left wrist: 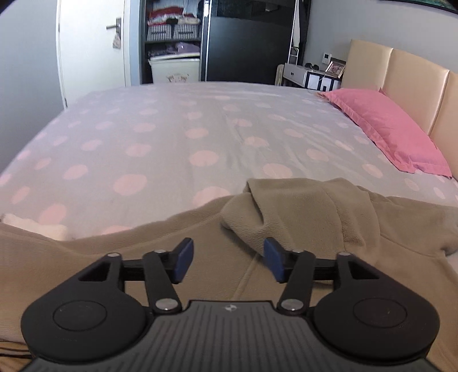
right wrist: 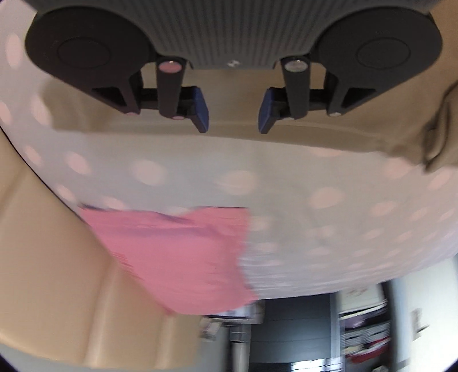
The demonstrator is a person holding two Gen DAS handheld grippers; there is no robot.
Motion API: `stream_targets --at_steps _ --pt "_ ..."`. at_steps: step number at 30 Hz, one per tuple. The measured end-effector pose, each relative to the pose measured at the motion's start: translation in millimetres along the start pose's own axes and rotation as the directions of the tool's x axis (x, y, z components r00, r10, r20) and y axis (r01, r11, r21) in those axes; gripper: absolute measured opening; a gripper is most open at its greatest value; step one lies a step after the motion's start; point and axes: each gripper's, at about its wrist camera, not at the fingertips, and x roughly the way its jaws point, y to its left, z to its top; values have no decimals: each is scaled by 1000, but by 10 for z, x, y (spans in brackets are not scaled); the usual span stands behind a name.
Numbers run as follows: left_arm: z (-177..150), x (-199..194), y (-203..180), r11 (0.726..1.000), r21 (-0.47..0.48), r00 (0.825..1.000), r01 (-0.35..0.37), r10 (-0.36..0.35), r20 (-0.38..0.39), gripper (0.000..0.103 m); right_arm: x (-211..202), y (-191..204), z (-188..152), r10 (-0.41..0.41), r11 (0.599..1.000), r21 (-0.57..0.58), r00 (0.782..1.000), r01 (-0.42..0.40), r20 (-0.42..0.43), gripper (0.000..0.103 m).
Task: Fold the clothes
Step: 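Grasp a hoodie sleeve cuff with the right gripper and lift it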
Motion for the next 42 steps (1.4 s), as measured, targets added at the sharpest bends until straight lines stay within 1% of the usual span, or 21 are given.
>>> stream_targets --at_steps 2,4,9,12,14,16,18,20,21,22,23,24,27,28,30,32,35,37,39,42 --pt "-18 -188 29 1000 3 1000 -12 12 -8 55 -56 -530 -93 -40 992 120 999 41 -11 43" --pt "-35 -272 19 1000 -3 1000 -14 14 -13 55 -58 -942 -226 -79 968 235 996 84 -28 44" --pt "-26 -372 -48 1000 -13 1000 -27 27 -13 55 75 -1589 -585 -160 906 388 986 169 -57 45" --pt "16 -391 -63 998 -13 998 -54 54 -25 55 259 -1861 -741 -140 857 490 987 162 -82 45" --pt "46 -407 -49 997 -11 996 -77 76 -40 55 392 -1983 -807 -113 820 554 990 142 -86 47" --pt "81 -436 -27 994 -4 993 -106 105 -50 55 537 -2070 -861 -79 780 616 993 115 -85 61" --pt "108 -470 12 991 2 990 -132 132 -55 55 682 -2125 -899 -32 740 669 997 72 -72 66" --pt "128 -496 60 988 8 986 -157 157 -62 55 799 -2136 -910 -18 716 696 998 57 -64 66" --pt "135 -506 86 986 10 984 -168 168 -64 55 840 -2130 -885 -26 717 695 998 57 -56 68" --pt "146 -509 109 984 12 982 -175 176 -67 55 874 -2120 -846 -35 725 686 998 62 -53 66" --pt "156 -510 133 983 16 981 -182 182 -70 55 905 -2107 -806 -44 734 676 998 67 -51 61" --pt "165 -510 157 982 19 979 -188 189 -71 55 924 -2081 -764 -54 746 662 997 73 -50 46" --pt "177 -513 236 980 20 977 -200 201 -70 55 904 -1968 -649 -87 784 616 996 84 -25 32" --pt "176 -515 264 979 17 977 -202 203 -69 55 870 -1919 -608 -97 797 598 995 84 -10 30" --pt "159 -514 314 980 8 977 -200 200 -67 55 753 -1809 -480 -113 823 562 993 82 21 29" --pt "133 -514 352 981 7 979 -196 196 -62 55 578 -1653 -297 -112 850 523 992 65 59 28" --pt "97 -484 358 981 17 979 -192 192 -66 55 222 -1304 48 -56 888 459 989 -13 136 28" --pt "86 -451 355 984 26 982 -176 178 -63 54 -9 -1019 269 -8 910 409 985 -64 174 28" --pt "74 -408 348 988 25 987 -152 153 -55 54 -260 -623 486 54 929 349 978 -123 201 28" --pt "48 -335 307 992 33 991 -123 124 -44 54 -593 2 726 157 940 262 959 -218 236 28"
